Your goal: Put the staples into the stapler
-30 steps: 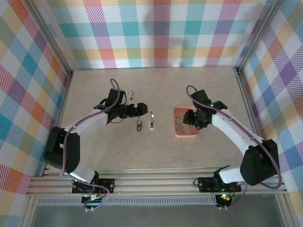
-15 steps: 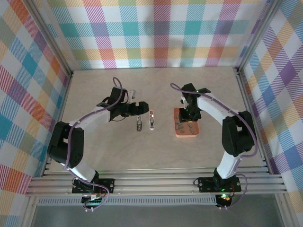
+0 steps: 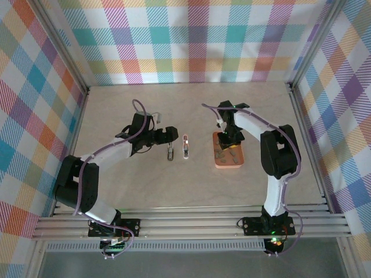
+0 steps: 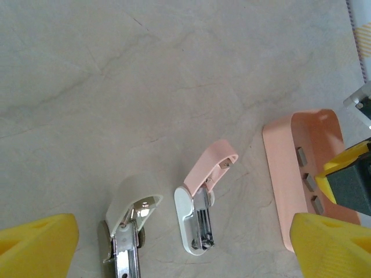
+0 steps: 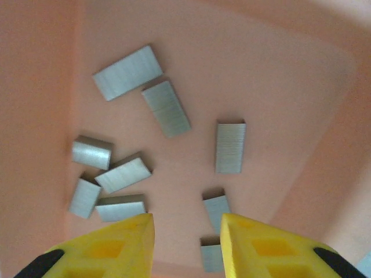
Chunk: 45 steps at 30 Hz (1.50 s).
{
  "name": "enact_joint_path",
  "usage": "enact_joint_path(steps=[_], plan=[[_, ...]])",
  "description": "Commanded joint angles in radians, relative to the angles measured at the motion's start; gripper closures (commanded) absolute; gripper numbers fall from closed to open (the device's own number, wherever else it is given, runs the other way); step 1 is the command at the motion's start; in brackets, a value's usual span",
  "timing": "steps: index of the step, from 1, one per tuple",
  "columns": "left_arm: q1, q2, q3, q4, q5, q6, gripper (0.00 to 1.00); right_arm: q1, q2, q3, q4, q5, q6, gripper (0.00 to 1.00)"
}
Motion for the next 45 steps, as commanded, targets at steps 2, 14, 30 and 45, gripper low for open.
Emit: enact_joint_path(steps=[2,14,30,45], plan=[[-0.008,-0.030,-0.033,0.040,-0.042,-0.021,0.06,-0.016,0.028,0.026,-0.065,0.051,-0.055,0.64],[-0.009,-0.042,-0.030,0.031,-0.065,-0.005,0.06,-0.019,0.092,0.044,-0.089,0.019,-0.099,0.67],[-0.009,-0.039,-0.042,0.036,-0.059,-0.001,0.06,-0.039,0.135,0.031,-0.067,-0.006,-0.090,0.74],[-0.009,-0.044,-0.050,0.033,-0.056,0.005,0.06,-0.056,0.149,0.035,-0.027,-0.042,-0.046,0.76]])
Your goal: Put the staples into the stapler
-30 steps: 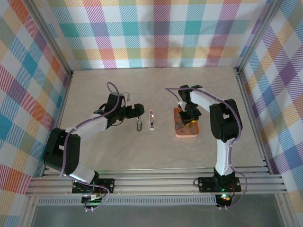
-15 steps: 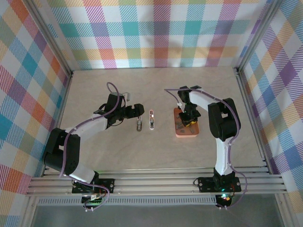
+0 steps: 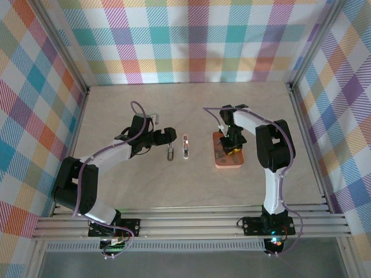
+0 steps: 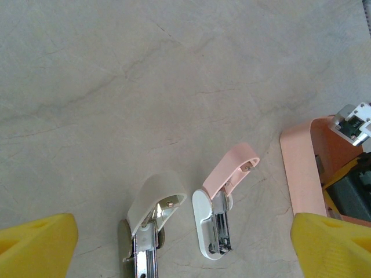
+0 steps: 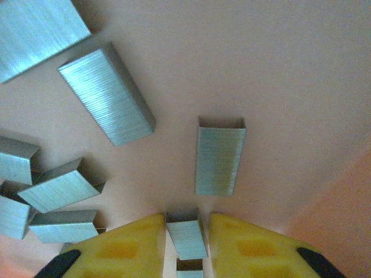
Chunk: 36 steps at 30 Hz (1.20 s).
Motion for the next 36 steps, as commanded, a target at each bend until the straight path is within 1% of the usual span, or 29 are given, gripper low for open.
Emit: enact_joint_path(steps=[1,3,5,17,25,36], plan=[[-0.009,-0.027,-0.017,0.014,-0.002,0.010,0.06,-0.016,0.042,0.006,0.036,-0.015,0.028,0.77],[-0.009,-0.031,-0.020,0.017,-0.002,0.009,0.06,-0.016,0.048,0.001,0.044,-0.007,0.034,0.80],[-0.009,-0.038,-0.029,0.022,-0.002,0.007,0.06,-0.018,0.041,-0.017,0.064,0.002,0.045,0.81],[-0.009,-0.124,-0.097,0.043,-0.018,0.001,0.06,-0.016,-0.138,-0.147,0.218,0.011,0.135,0.81],[-0.008,-0.186,-0.142,0.063,-0.026,0.000,0.06,-0.014,-0.265,-0.266,0.349,0.025,0.216,0.82],[-0.009,-0.225,-0.180,0.089,-0.020,0.000,0.05,-0.010,-0.416,-0.397,0.459,0.024,0.301,0.82]])
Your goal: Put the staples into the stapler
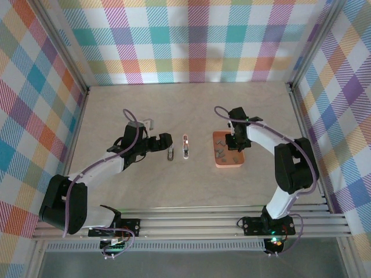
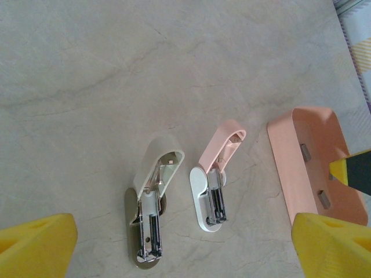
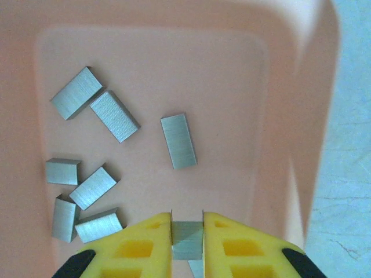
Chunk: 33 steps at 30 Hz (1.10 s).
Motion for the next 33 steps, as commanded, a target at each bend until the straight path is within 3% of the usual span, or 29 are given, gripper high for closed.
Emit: enact_joint_path(steps=[1,15,33], plan=[[-0.009,-0.034,-0.016,0.032,-0.003,0.001,0.05,-0.002,-0.057,-0.031,0.047,0.001,0.050,0.82],[-0.009,-0.085,-0.065,0.079,-0.011,0.015,0.05,0.044,-0.216,-0.141,0.128,0.047,0.140,0.82],[-0.009,-0.182,-0.163,0.180,-0.048,0.023,0.04,0.200,-0.426,-0.259,0.212,0.180,0.240,0.83]])
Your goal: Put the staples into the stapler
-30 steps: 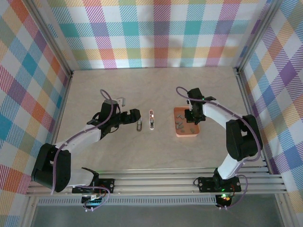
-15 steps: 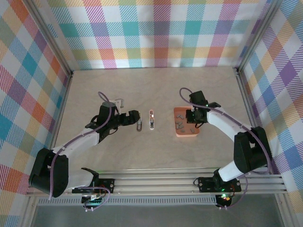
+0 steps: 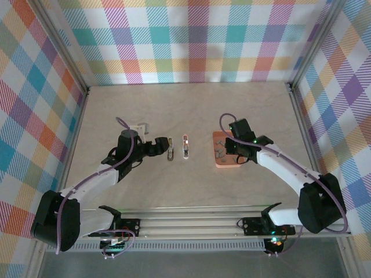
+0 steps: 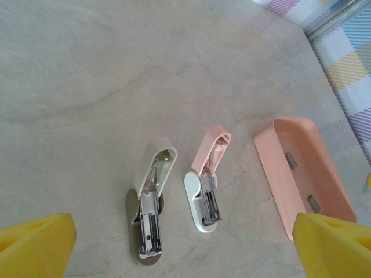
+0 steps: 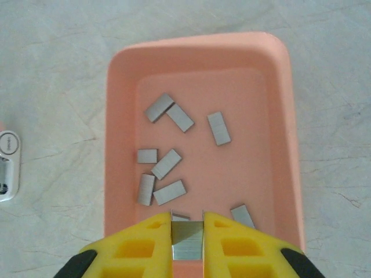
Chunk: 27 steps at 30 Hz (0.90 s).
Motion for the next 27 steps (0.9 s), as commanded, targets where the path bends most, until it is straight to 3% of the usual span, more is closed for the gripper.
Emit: enact_joint_path(steps=[1,27], plan=[[-0.009,-0.030,-0.015,0.042,-0.023,0.016,0.04,0.043,-0.032,-0.011,0.032,0.057,0.034,0.83],[-0.009,-0.048,-0.065,0.093,-0.039,-0.010,0.03,0.308,-0.013,-0.019,0.100,0.221,0.168,0.83]])
